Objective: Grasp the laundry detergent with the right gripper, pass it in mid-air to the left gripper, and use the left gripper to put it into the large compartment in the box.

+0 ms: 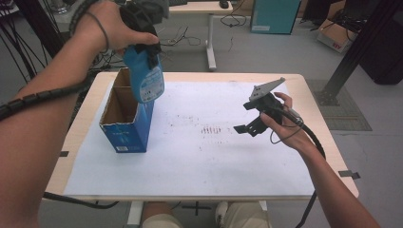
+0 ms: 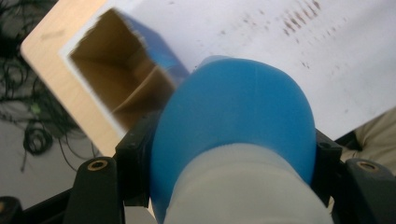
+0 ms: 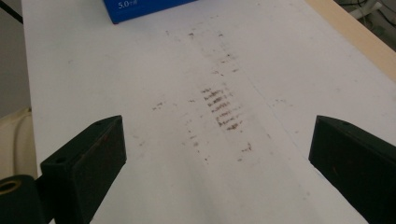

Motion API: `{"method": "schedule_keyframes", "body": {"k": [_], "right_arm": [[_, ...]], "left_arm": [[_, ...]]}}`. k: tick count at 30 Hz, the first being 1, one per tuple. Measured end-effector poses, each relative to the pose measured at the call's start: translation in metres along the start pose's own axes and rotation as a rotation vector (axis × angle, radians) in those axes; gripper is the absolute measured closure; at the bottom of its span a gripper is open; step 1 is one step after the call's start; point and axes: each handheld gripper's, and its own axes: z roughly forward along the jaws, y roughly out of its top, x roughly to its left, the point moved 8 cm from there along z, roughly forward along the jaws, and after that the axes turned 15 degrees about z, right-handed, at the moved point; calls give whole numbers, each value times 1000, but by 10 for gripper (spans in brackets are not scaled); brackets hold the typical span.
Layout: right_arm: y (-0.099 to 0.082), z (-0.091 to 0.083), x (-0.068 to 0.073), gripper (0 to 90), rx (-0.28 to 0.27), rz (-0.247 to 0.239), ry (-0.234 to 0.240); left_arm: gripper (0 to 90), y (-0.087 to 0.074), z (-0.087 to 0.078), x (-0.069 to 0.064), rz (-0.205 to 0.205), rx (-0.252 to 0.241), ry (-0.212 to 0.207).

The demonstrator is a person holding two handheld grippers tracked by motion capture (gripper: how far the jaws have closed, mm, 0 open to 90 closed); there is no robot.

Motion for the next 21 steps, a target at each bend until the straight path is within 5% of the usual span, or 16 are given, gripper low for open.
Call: {"method": "schedule_keyframes", "body": {"k": [12,21], "right_arm": [[5,-30,-14,40,45,-11,-84],[12,-39,-15,41,56,-62,-114]], "left_arm": [[359,-38,-31,40,-272,-9,17],[360,-62,-29,59,-447,8,8]]}}
